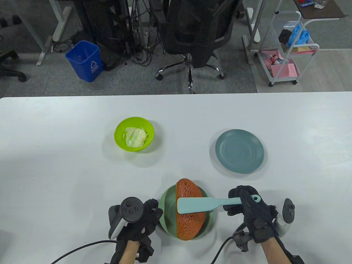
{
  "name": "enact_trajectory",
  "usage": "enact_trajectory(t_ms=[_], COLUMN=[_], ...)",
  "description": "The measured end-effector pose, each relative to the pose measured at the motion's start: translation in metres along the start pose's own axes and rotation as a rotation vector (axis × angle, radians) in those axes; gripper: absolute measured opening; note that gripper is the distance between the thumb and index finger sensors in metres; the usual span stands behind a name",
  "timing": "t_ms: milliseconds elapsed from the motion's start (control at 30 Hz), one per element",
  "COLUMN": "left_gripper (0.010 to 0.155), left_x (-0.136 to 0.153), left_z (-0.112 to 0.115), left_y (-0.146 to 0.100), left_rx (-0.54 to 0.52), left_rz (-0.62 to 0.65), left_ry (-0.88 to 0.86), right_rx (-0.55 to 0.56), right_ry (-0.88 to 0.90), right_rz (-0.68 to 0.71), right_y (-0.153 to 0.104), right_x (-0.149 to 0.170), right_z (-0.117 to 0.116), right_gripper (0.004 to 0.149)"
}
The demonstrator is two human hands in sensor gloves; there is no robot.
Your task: Dip dessert spatula into salad dressing and spread onto bread slice
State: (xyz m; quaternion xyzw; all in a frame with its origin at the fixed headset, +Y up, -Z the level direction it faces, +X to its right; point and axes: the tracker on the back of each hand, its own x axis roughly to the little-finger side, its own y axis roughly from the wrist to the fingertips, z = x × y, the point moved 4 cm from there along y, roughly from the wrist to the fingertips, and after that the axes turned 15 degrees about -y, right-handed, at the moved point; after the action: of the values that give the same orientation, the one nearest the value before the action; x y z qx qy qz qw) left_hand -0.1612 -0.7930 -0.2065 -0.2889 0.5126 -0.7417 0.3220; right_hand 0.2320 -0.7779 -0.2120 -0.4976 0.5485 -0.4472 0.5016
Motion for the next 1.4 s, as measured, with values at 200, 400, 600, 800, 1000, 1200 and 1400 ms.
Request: enact_trajectory(t_ms=[200,400,600,800,1000,1200,1400], left_gripper=[0.055,0.055,0.055,0.055,0.055,0.055,0.056], left_x=[0.000,0.000,0.000,0.000,0.000,0.000,0.000], left_z=[0.000,0.000,0.000,0.000,0.000,0.000,0.000], left_y=[0.000,0.000,0.000,0.000,0.000,0.000,0.000], left_rx=[-0.001,-0.001,-0.002,-0.003,-0.003,-0.003,-0.006], left_rz=[-0.001,-0.001,0.000,0.000,0.000,0.000,0.002], left_ry=[0.001,0.001,0.003,0.003,0.003,0.003,0.008], right_rx=[0.037,0.085,0.140,0.201,0.244,0.257,0.184], right_ry=[-0.017,-0.042,-0.069,-0.060,-0.045,-0.038,-0.020], right_rz=[-0.019,-0.022,-0.003,0.001,-0.010,0.021,0.062], right_y=[-0.002,-0.005,-0.009,-0.011,-0.013,-0.014,-0.013], right_x=[-0.001,-0.009,-0.019,-0.022,-0.021,-0.024,-0.025], right_z=[0.004,0.012,0.025,0.045,0.061,0.056,0.035], right_gripper=[0.038,0.036,0.034,0.034,0.033,0.034,0.037])
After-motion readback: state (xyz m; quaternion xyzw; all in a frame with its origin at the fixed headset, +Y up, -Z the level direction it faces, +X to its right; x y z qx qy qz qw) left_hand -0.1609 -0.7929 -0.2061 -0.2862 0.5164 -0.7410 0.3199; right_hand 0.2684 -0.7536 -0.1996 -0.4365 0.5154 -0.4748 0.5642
